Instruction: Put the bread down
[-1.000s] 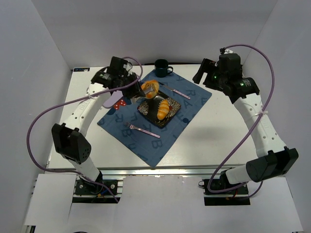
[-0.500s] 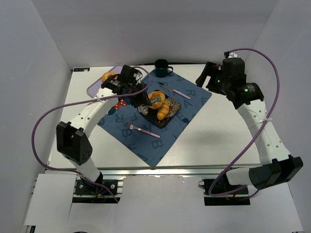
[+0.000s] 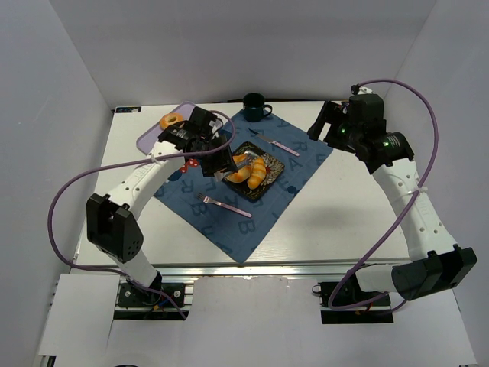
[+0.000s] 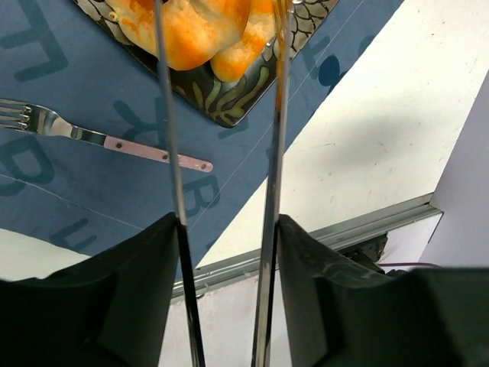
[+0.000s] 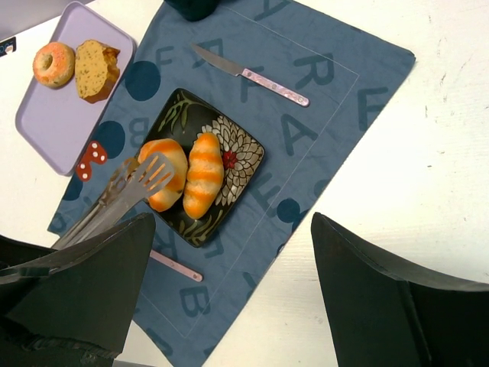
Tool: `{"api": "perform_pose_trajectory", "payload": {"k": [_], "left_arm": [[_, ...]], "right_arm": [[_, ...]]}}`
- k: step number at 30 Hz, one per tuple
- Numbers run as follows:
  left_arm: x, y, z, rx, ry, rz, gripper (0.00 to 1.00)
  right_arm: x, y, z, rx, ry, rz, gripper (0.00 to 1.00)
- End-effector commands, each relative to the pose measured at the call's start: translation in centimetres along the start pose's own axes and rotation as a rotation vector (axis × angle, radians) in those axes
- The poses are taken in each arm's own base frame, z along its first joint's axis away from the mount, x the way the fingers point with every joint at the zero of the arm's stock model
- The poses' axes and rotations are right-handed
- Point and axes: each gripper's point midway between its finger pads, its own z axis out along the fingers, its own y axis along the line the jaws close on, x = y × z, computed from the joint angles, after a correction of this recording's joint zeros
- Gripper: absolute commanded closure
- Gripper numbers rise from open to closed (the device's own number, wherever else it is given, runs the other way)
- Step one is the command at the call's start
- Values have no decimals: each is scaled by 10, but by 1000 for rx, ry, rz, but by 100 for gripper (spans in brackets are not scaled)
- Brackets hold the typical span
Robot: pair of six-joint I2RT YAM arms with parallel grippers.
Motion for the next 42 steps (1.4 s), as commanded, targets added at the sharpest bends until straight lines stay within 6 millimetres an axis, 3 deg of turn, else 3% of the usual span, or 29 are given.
{"api": "perform_pose_trajectory", "payload": {"k": [1,6,9,10,15,17,18,19,20,21,23,24,25,27,28,31,34,36,42], "left_arm": [[-11,-19,-33,67,-90,21,37],[-19,-27,-40,80,-106,19,36],[-36,-34,-58,62,-169,15,38],[-44,-38,-73,54,-201,18,40],[-73,-10,-112,-147,-370,-37,45],[-79,21,-125,-268,-434,-85,45],[-74,41,-122,-329,-433,-118,45],[-79,64,-138,-377,-488,-160,45],[-77,82,-141,-411,-497,-186,45],[-72,121,-146,-467,-508,-260,45],[-67,158,-149,-496,-525,-325,45],[-53,184,-140,-538,-486,-339,45],[-58,203,-153,-546,-542,-388,45],[-52,222,-150,-590,-527,-372,45],[-48,242,-148,-633,-520,-399,45],[-35,276,-136,-732,-492,-414,45],[-34,288,-113,-699,-476,-417,45],[-21,300,-94,-720,-426,-424,45],[6,325,-64,-767,-343,-437,45]], "right_arm": [[-8,4,-5,-25,-34,5,11],[-6,4,-4,-34,-31,10,11],[-5,4,-4,-35,-31,9,11],[-4,4,-4,-34,-29,9,11],[-3,4,-2,-36,-27,6,11],[-3,6,0,-43,-23,7,11],[-3,7,1,-48,-22,9,11],[-3,7,2,-51,-21,9,11],[-2,8,3,-56,-16,8,11],[-2,9,4,-59,-14,8,11],[-1,10,4,-64,-10,8,11],[-1,10,5,-66,-11,8,11],[0,10,6,-68,-8,5,11],[1,11,7,-72,-2,2,11],[2,11,8,-73,3,0,11],[3,12,9,-77,7,-3,11],[4,11,11,-77,12,-3,11],[5,12,12,-80,15,-3,11],[9,9,12,-75,21,-1,11]]}}
